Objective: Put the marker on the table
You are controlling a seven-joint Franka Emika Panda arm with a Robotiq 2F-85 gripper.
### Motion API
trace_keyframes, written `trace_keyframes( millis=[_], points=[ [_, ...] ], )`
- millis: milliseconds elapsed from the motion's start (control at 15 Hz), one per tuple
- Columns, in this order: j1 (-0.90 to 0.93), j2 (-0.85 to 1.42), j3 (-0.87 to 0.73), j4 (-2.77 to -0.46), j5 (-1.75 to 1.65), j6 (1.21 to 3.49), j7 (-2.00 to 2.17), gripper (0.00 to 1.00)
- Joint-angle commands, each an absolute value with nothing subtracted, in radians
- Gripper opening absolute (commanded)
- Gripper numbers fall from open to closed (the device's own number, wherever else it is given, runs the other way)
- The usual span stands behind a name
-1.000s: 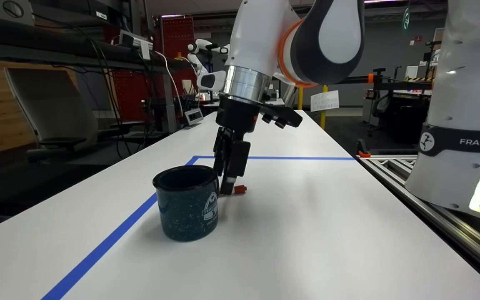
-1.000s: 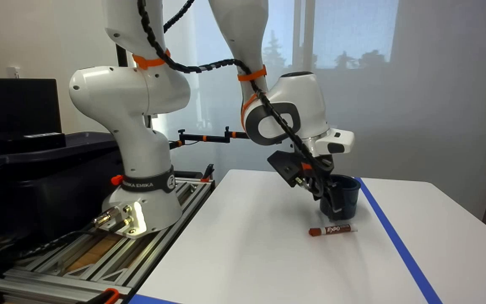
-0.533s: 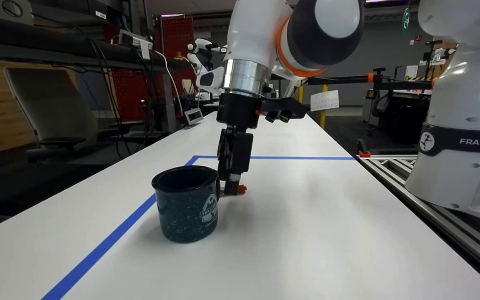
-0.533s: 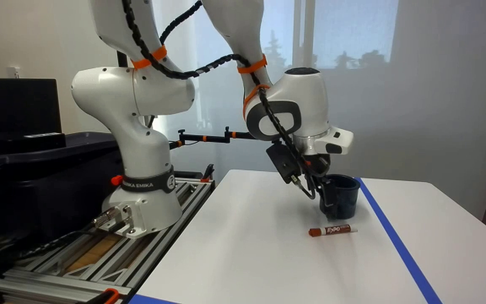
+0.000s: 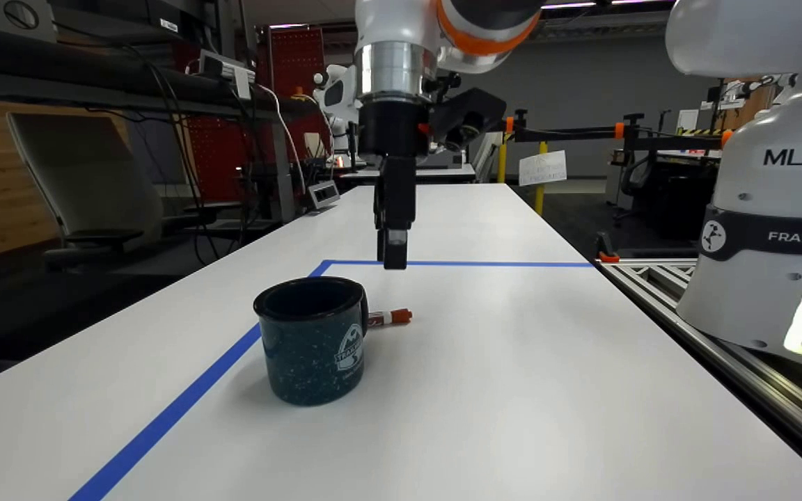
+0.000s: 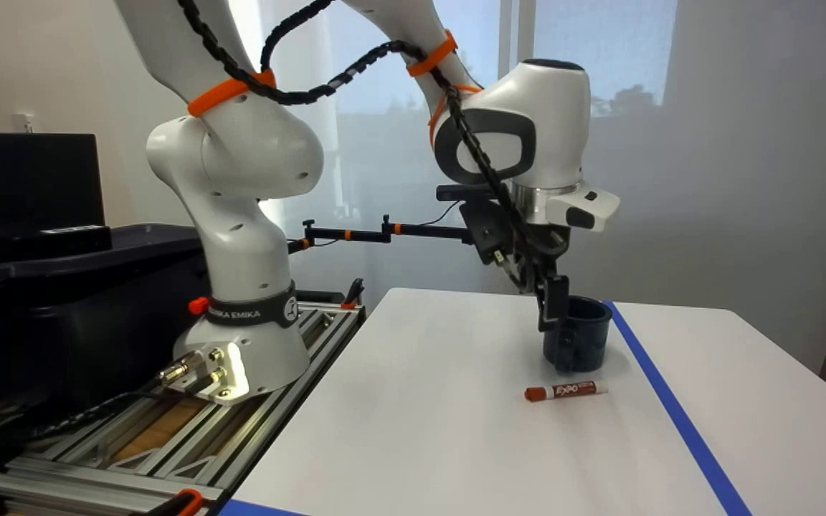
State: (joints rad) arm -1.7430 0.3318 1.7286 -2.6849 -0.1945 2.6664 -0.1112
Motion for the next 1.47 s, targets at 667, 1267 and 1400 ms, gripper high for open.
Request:
trace_keyframes(
  millis=[667,1267,1400],
  points=[
    [-2.030,0.510,2.163,-2.547,-0.416,2.144,0.351,1.00],
    [-2.037,0.510,2.164,-2.547,-0.418,2.143,0.356,1.00],
    [-2.037,0.510,2.164,-2.547,-0.418,2.143,0.356,1.00]
  ],
)
